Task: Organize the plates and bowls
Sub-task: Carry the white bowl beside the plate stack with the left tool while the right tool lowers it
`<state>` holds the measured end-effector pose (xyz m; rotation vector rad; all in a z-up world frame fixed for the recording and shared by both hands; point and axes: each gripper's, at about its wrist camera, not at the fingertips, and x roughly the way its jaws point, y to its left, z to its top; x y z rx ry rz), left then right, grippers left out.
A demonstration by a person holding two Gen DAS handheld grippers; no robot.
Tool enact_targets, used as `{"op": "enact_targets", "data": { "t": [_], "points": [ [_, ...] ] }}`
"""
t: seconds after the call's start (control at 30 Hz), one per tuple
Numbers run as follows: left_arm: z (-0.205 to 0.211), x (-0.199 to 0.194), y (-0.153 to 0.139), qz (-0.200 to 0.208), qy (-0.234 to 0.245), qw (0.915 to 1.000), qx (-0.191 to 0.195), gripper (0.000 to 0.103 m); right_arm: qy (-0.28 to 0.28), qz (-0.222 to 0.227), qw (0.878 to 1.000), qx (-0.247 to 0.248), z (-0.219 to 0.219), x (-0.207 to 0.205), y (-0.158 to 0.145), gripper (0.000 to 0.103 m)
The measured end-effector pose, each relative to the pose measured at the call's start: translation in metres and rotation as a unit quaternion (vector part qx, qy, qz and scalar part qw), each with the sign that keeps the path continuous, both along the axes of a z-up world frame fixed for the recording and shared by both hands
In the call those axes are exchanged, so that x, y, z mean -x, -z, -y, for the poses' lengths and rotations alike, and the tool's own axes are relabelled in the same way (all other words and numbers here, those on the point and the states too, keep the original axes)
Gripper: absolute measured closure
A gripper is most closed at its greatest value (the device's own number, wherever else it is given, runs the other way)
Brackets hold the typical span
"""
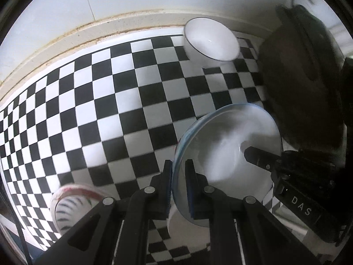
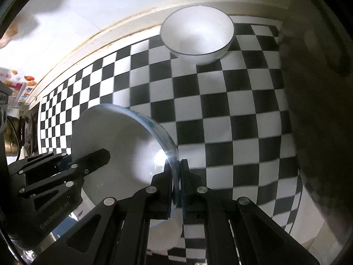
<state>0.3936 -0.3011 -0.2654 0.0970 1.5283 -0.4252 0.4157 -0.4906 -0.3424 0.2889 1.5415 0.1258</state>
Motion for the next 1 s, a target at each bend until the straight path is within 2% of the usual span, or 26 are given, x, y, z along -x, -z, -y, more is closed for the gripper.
{"op": "enact_targets", "data": {
  "t": [0.23, 0.37, 0.73, 1.0],
  "points": [
    [-0.013, 0.042, -0.016, 0.001, 0.02, 0.9998, 0.001, 0.093, -0.001, 0.012, 1.0, -0.005, -0.007, 0.055, -0.026, 0.095],
    [-0.02, 0.061, -0.017, -0.005, 0.028, 0.9996, 0.0, 0.093, 0.001, 0.008, 1.0, -0.011, -0.005, 0.081, -0.027, 0.095],
    [-0.026, 0.085, 0.004, -0.027, 0.038, 0.9987, -0.019, 0.093, 0.008, -0.024, 0.999, -0.031, -0.011, 0.12, 0.003, 0.095],
    [-0.026, 0.085, 0.024, -0.044, 0.034, 0.998, -0.03, 0.093, 0.005, -0.045, 0.998, -0.034, -0.013, 0.121, 0.028, 0.095]
  ]
}}
